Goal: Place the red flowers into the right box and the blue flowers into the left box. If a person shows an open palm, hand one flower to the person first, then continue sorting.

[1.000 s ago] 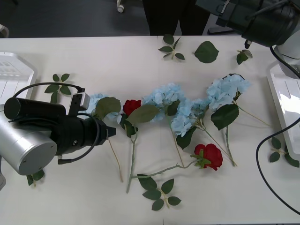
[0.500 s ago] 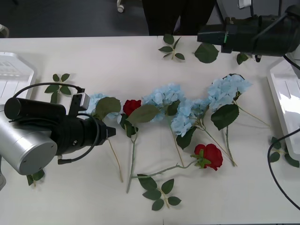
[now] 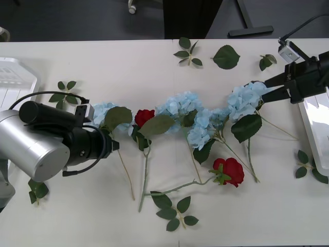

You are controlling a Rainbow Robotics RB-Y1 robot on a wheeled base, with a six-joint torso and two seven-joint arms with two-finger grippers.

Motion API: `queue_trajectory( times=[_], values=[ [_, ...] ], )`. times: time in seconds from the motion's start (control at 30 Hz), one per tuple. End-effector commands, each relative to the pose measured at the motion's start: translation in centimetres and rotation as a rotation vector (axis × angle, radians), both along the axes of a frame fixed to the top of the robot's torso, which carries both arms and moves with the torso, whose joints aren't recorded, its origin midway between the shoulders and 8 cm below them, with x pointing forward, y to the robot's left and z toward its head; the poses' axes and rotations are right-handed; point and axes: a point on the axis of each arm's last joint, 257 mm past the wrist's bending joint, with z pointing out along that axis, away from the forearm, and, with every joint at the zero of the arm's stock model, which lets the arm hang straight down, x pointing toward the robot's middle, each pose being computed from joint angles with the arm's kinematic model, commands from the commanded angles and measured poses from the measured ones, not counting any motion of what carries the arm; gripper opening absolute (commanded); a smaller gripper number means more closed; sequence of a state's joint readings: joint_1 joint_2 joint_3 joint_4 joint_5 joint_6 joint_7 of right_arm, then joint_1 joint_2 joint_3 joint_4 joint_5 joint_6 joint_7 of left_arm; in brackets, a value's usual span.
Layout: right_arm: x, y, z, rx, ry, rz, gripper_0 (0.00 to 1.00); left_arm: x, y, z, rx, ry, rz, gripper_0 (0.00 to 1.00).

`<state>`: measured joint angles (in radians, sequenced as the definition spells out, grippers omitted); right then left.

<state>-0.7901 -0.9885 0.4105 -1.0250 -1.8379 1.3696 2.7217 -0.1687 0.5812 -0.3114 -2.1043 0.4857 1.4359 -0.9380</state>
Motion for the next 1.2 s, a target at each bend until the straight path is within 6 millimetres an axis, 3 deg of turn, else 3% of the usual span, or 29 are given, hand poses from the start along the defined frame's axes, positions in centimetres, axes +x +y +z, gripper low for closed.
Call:
queue_trajectory(
  times=[0.03,0.13,0.33,0.53,0.73,0.77,0.83,0.87,0.9,0.93,0.97,1.2],
  values=[
    [-0.5,-3.7,0.9,-0.215,-0.09,0.028,0.69,2.3,-2.3,0.1,-0.005,-0.035,0.0,1.0],
    [-0.6,-4.8,0.0,-0.308,-0.143,0.038,0.69,3.0,-2.7,-0.6,-0.004,-0.034,0.001,1.0],
    [-0.5,-6.7,-4.1,-0.413,-0.243,0.005,0.74,3.7,-3.6,-2.7,0.026,-0.001,-0.006,1.0],
    [-0.1,-6.1,-6.9,-0.372,-0.277,-0.053,0.91,4.4,-4.5,-4.1,0.031,0.028,0.002,1.0],
    [0.0,-5.0,-9.0,-0.324,-0.241,-0.079,0.92,5.2,-5.0,-5.0,0.025,0.017,0.0,1.0],
    [0.1,-4.7,-9.5,-0.314,-0.235,-0.084,0.91,5.3,-5.1,-5.0,0.025,0.013,-0.003,0.92],
    [0.2,-4.2,-10.2,-0.295,-0.226,-0.095,0.92,5.3,-4.9,-5.3,0.028,0.015,-0.002,0.62],
    [0.4,-3.8,-10.6,-0.284,-0.223,-0.103,0.92,5.3,-4.9,-5.3,0.028,0.017,-0.001,0.36],
    [0.6,-3.4,-10.9,-0.273,-0.225,-0.109,0.92,5.3,-4.9,-5.3,0.029,0.018,-0.001,0.17],
    [0.7,-3.2,-11.1,-0.267,-0.225,-0.114,0.92,5.3,-4.8,-5.4,0.029,0.019,0.001,0.07],
    [0.9,-2.9,-11.5,-0.256,-0.224,-0.124,0.92,5.4,-4.8,-5.4,0.03,0.019,0.004,0.0],
    [1.7,-1.6,-12.9,-0.224,-0.228,-0.159,0.92,5.8,-4.3,-5.0,0.049,0.0,0.008,0.0]
  ],
)
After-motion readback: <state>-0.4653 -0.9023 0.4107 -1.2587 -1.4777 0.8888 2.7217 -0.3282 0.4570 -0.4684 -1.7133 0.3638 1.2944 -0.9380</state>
